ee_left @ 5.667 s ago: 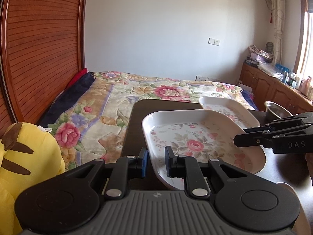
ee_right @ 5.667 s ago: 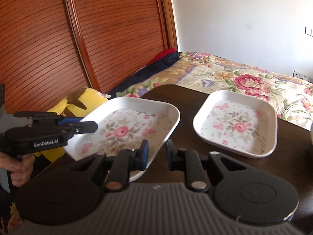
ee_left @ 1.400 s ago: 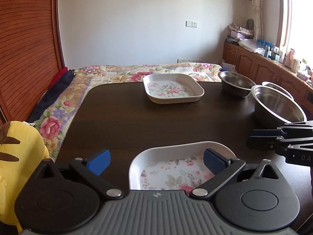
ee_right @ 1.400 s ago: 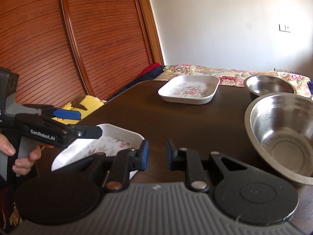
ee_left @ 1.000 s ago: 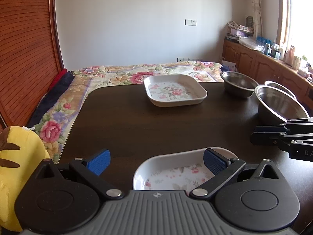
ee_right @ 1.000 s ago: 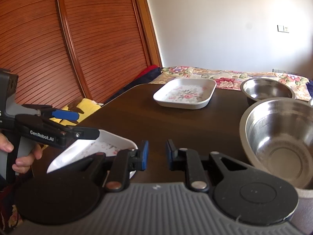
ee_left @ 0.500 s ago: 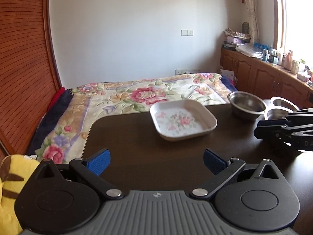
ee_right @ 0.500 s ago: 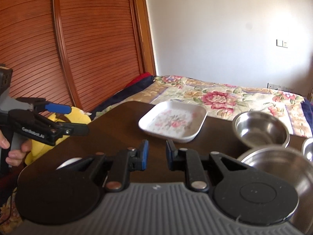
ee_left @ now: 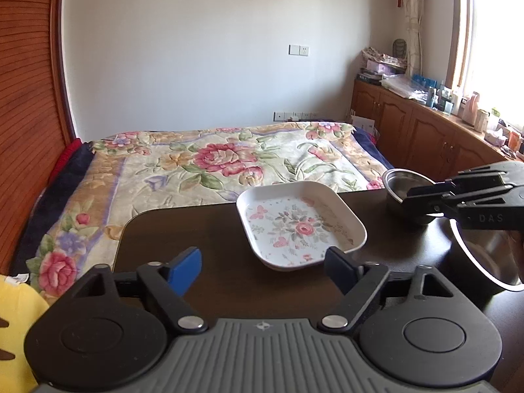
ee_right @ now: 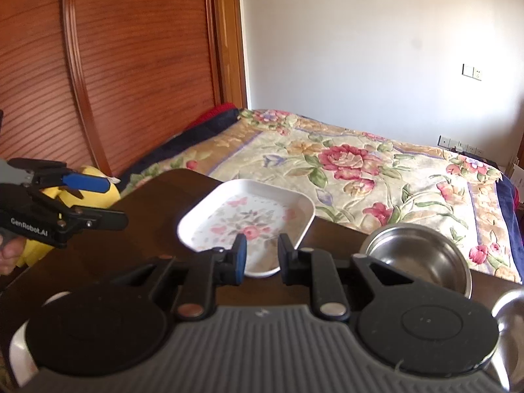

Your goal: Organize plates and bowls

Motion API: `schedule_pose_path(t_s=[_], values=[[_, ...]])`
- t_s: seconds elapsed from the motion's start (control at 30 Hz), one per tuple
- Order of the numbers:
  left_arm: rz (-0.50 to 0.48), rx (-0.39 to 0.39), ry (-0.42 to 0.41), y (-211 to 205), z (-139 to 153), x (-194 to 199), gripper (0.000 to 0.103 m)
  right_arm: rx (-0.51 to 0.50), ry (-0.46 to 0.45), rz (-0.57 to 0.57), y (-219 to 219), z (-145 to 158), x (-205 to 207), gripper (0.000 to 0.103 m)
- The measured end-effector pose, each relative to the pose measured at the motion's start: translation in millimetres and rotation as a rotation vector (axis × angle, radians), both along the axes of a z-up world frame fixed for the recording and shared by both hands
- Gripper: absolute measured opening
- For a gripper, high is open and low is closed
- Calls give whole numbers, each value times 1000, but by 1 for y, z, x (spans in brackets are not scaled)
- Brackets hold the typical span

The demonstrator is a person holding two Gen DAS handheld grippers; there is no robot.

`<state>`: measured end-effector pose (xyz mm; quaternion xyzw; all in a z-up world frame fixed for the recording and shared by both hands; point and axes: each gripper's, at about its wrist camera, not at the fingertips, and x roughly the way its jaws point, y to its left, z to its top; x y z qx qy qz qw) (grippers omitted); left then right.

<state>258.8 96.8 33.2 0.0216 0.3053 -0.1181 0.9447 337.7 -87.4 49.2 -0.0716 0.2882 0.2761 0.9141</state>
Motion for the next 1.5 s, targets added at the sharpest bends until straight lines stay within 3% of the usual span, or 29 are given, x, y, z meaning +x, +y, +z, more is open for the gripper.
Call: schedule_pose_path(t_s=[0.33,0.4,0.47,0.93,1.27,1.5], values=[[-8,10,42,-1,-16,48,63,-116,70,43,19,-12,48,24],[-2,5,53,-1,-20,57,61,-122,95,44,20,-14,60,39],[-1,1,62,0,-23,63,59,-125,110,39,21,-16,69,44],[11,-15,133,3,-49,95,38,-170,229,24,24,-38,99,43],[9,-31,162,-1,-57,103,27,-226,250,51,30,-39,107,29],[6,-34,165,-3,-58,104,21,-252,280,72,31,-41,115,28]])
